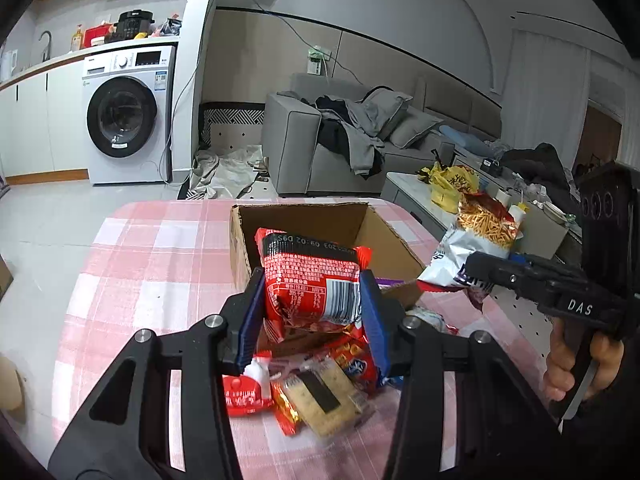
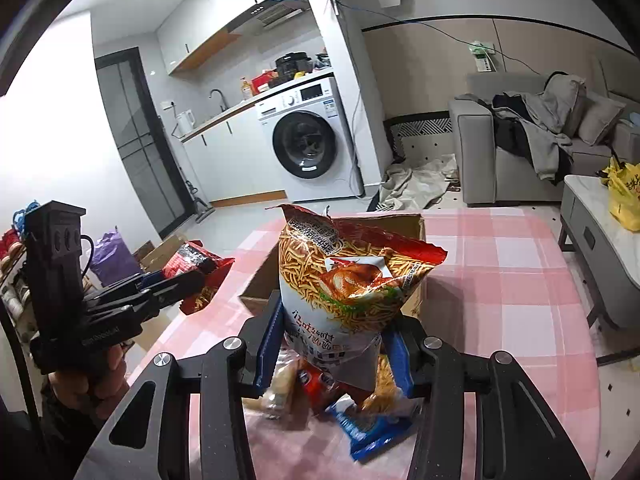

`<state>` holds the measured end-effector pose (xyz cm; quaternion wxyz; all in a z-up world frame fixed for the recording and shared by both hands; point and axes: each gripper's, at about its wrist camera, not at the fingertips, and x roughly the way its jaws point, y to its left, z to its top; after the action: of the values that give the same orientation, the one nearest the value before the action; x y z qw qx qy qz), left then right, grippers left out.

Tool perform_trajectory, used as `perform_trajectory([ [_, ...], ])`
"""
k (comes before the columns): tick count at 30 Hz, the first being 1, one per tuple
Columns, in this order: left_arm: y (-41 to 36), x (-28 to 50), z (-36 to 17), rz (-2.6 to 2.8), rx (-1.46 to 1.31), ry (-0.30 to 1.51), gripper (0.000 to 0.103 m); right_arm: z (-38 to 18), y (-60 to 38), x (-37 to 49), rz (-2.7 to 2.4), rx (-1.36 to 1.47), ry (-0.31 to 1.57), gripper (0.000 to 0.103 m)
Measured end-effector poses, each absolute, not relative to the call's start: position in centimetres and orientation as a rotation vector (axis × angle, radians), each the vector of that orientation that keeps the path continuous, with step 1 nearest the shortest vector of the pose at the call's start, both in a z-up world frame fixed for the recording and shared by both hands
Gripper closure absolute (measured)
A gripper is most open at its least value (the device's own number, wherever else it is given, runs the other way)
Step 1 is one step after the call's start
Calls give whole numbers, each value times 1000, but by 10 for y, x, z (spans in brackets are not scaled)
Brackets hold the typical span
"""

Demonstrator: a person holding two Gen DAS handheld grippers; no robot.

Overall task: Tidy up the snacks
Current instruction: 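Carry the red pack into the box with the left gripper while the right carries the noodle bag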

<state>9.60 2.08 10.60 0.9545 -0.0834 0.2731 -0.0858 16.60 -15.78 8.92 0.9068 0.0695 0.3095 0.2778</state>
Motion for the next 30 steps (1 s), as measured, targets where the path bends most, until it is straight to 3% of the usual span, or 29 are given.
perform_trajectory([
  [18, 18, 161, 87, -197, -142, 588, 61, 120, -143, 222, 584, 57, 656, 56],
  [30, 19, 204, 66, -167, -151, 608, 61, 73, -119, 257, 589, 86, 738, 56],
])
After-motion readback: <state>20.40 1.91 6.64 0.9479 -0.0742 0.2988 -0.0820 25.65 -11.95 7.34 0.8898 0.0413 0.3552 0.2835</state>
